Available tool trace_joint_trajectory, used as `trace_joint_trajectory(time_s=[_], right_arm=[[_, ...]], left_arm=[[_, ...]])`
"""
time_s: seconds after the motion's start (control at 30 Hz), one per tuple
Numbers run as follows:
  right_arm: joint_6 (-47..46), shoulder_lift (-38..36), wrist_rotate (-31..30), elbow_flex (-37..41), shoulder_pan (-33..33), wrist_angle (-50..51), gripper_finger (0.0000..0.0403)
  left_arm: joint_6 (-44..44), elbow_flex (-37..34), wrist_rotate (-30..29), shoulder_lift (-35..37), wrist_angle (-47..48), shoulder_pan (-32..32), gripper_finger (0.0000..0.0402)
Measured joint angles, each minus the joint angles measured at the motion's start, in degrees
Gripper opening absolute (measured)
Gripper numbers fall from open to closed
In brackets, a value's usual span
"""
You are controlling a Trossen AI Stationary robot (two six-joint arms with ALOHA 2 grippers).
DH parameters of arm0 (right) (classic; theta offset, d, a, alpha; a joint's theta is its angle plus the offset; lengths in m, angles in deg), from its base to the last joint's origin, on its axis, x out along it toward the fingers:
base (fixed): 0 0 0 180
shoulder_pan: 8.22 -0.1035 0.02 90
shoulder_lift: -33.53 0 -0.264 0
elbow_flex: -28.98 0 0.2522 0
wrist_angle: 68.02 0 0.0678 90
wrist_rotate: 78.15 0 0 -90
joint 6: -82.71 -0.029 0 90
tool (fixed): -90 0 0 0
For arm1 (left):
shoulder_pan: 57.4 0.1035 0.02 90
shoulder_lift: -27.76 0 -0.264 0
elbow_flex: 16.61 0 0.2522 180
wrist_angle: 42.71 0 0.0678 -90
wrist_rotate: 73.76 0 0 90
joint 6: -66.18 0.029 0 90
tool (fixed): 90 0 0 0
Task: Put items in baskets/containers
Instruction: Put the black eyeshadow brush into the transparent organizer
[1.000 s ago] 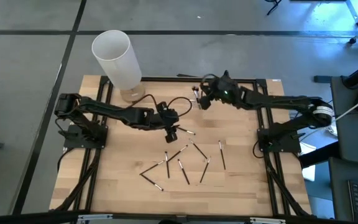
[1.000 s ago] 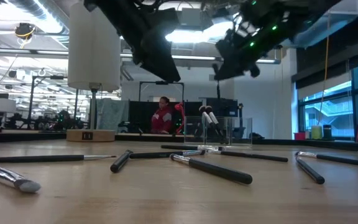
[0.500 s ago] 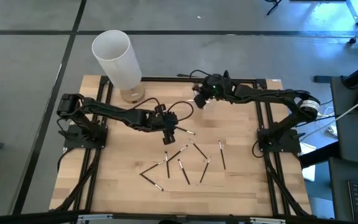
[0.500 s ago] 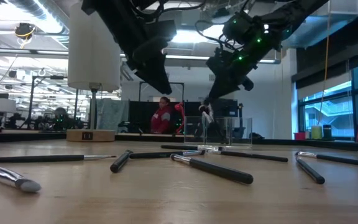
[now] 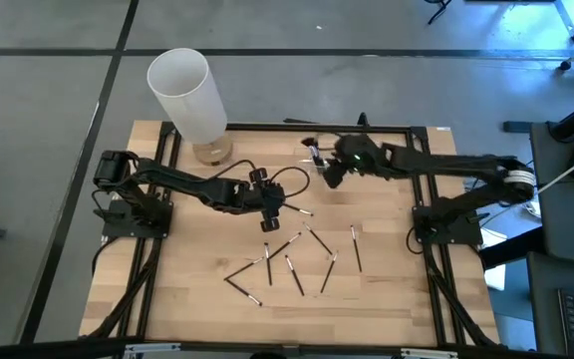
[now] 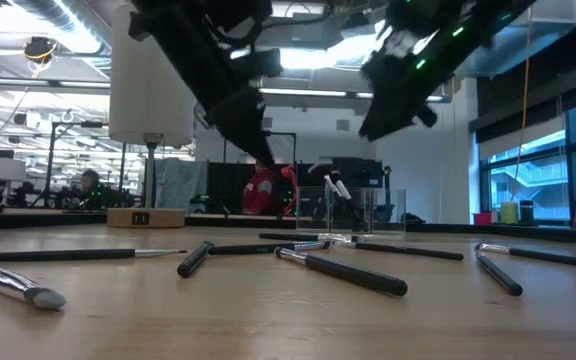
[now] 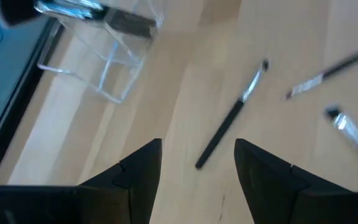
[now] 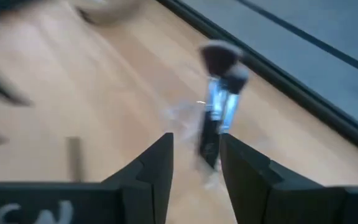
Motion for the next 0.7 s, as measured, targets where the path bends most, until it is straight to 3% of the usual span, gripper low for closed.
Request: trace_joint_trajectory(time_s=[0.13,0.3,0.53,0.7], right_arm=[[-3.8,-8.6,0.1,6.5,-7.7,-6.6,0.0121],[-5.0,-15.8,1.5,14.2,-15.8,-15.7,0.0119],[-6.2,-20.5,1.3,15.7,-18.0,-15.0,0.0119],[-4.4,-21.0,1.5,15.7,-18.4,-15.1,0.0119]], left_arm=[[2.0,-0.6,1.4,-1.2,-2.3,0.8,0.0197],[12.0,-0.6,12.4,-4.5,-11.1,2.8,0.0182],[18.4,0.0,16.0,-10.4,-18.7,5.9,0.0168],[17.1,2.5,25.2,-13.6,-18.2,8.9,0.0168]])
